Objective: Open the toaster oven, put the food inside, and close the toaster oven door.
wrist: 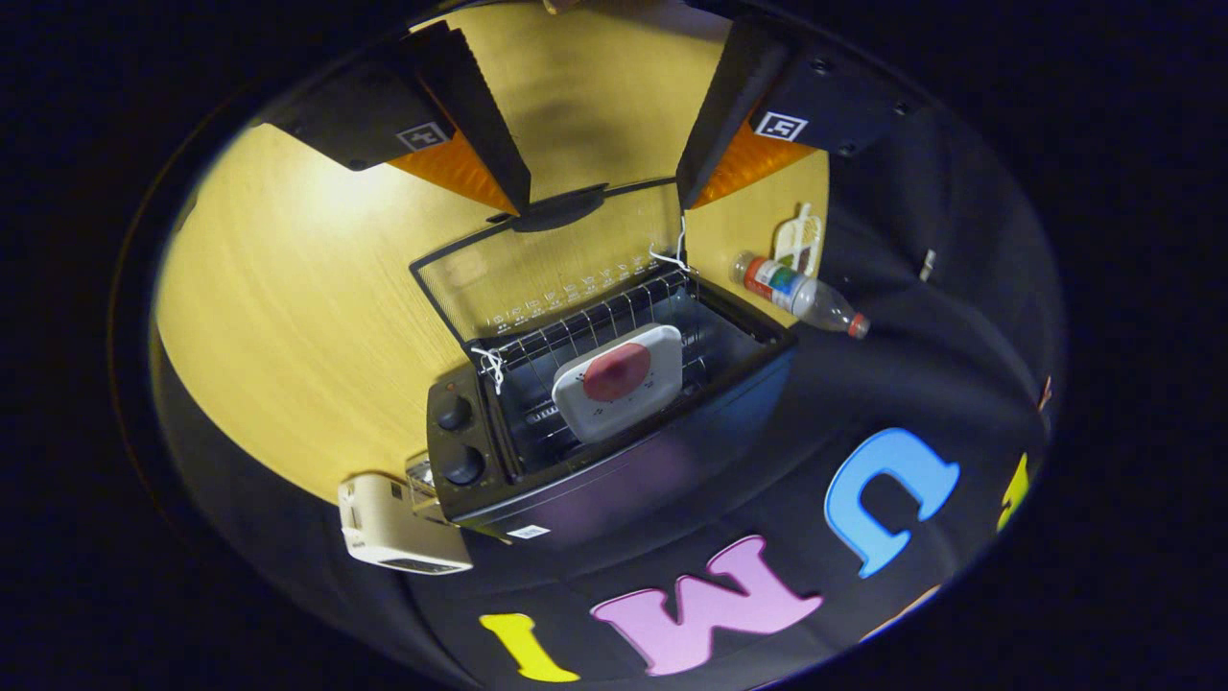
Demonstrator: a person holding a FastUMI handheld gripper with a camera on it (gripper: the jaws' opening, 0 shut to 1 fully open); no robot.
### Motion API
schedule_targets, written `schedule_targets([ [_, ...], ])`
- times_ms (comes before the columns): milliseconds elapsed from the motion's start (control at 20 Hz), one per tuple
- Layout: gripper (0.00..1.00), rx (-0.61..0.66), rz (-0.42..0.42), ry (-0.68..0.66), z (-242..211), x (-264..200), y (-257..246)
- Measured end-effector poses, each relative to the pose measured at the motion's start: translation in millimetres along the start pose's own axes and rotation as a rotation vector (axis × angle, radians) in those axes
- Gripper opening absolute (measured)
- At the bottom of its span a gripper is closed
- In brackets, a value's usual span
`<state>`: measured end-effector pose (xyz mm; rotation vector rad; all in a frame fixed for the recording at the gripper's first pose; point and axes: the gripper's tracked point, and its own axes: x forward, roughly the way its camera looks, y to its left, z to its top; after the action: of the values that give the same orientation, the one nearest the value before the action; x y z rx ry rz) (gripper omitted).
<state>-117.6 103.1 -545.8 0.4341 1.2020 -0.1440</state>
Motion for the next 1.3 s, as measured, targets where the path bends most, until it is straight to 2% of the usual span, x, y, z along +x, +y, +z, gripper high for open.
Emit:
schedule_targets([
  [200,0.99,-0.310,-0.108,0.051,-29.5,22.5,-21.5],
  [300,0.99,-0.371,-0.116,0.105,-53.1,34.2,-24.6],
  [500,0.99,-0.334,-0.116,0.178,-82.8,63.0,-27.0],
  [850,0.99,-0.283,-0.148,0.177,-74.6,100.3,-38.2],
  [1100,0.98,-0.255,-0.139,0.197,-74.3,96.7,-37.7],
  [1300,0.98,-0.249,-0.124,0.136,-62.0,79.7,-29.9],
])
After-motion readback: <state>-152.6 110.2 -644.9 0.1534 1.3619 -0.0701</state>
